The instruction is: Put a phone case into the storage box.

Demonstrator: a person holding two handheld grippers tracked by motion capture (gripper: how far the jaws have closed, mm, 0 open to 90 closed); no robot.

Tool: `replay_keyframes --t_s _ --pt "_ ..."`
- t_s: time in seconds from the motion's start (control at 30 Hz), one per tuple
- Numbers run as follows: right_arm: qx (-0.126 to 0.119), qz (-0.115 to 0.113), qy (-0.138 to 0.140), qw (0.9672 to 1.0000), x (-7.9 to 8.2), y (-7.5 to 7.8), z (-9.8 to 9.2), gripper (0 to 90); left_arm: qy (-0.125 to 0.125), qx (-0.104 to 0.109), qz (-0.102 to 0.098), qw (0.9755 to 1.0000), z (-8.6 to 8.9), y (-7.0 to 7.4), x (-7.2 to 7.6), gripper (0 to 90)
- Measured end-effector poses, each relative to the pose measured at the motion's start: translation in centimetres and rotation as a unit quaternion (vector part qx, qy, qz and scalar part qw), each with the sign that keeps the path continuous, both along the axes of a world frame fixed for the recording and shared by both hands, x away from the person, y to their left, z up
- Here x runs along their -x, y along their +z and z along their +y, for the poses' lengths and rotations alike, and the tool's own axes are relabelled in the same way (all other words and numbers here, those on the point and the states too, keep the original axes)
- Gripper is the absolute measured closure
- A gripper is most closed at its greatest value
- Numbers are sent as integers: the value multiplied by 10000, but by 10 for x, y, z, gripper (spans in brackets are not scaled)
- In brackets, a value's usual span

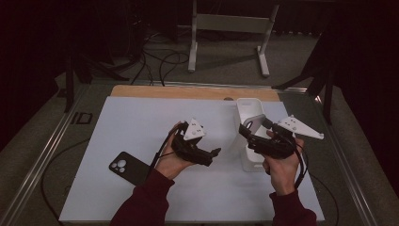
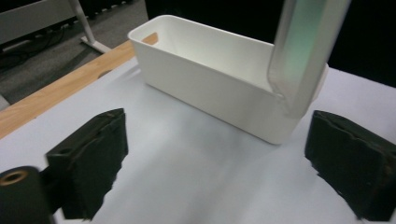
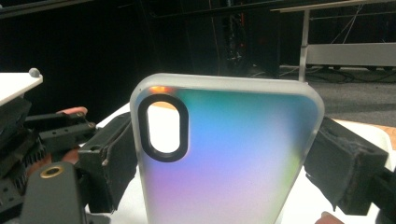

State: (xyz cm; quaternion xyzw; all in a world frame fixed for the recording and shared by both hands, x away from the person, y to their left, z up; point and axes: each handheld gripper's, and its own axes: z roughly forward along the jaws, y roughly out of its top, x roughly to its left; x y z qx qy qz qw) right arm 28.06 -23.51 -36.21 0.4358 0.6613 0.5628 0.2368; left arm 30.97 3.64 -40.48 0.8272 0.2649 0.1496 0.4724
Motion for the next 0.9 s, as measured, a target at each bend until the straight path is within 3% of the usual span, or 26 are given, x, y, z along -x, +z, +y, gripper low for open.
replay_keyframes --t_s 0.13,0.57,0.9 --pt "23 -29 -54 10000 -2 2 -2 166 113 -15 7 9999 12 1 -3 1" --pt "159 -60 -125 9998 -14 6 -8 167 454 -20 -144 9989 47 5 -6 0" --pt "207 -76 -167 9996 -23 7 -11 167 689 -152 -292 9971 71 5 -4 0"
